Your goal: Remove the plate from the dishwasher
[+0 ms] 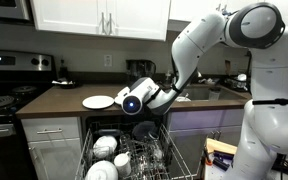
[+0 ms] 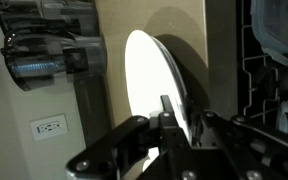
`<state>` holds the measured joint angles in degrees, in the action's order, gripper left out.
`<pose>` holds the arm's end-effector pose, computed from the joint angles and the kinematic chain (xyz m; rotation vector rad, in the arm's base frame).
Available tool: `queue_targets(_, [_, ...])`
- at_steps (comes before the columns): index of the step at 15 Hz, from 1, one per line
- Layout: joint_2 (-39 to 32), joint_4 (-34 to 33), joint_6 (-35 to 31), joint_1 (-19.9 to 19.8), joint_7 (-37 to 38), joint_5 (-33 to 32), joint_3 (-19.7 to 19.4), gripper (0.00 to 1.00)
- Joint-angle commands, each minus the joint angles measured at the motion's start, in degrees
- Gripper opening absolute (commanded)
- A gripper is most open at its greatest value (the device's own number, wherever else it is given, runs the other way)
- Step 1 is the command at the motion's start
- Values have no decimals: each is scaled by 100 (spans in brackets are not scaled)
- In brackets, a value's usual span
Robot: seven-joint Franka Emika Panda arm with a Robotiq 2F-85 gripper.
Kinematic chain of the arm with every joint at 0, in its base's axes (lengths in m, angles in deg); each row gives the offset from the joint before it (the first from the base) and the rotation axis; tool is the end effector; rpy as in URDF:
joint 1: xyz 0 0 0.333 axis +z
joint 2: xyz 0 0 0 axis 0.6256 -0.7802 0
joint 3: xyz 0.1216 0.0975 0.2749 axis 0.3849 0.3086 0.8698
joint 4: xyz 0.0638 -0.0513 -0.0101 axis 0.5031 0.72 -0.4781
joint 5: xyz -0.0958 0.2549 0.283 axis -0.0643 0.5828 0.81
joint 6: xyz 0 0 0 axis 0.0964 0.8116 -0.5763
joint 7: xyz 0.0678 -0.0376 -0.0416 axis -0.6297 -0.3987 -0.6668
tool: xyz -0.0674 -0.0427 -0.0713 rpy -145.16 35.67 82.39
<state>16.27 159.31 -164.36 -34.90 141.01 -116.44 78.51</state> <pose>0.5382 0.0168 0.2679 1.9608 0.4204 0.3689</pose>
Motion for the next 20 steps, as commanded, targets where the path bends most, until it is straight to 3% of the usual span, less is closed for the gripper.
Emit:
queue_targets(1, [-68,-188,-21,-98,-266,117,33,23])
queue_targets(4, [-84,-223,-29,-106,-275,131,25,33])
queue_targets(7, [-100,-257,-72,-128,-324,167,12,35])
queue_targets(8, [-104,-266,-99,-141,-346,184,7,42])
queue_targets(9, [-108,-276,-150,-160,-394,211,0,39])
queue_targets(12, [-151,-346,-257,-224,-568,367,-22,46])
queue_targets(13, [-172,-396,-263,-238,-644,432,-36,42])
queue_targets(15, [-208,-464,-307,-270,-761,560,-56,45])
queue_targets(17, [-214,-500,-368,-289,-893,682,-69,50])
queue_targets(20, [-175,-506,-526,-322,-1115,824,-71,70])
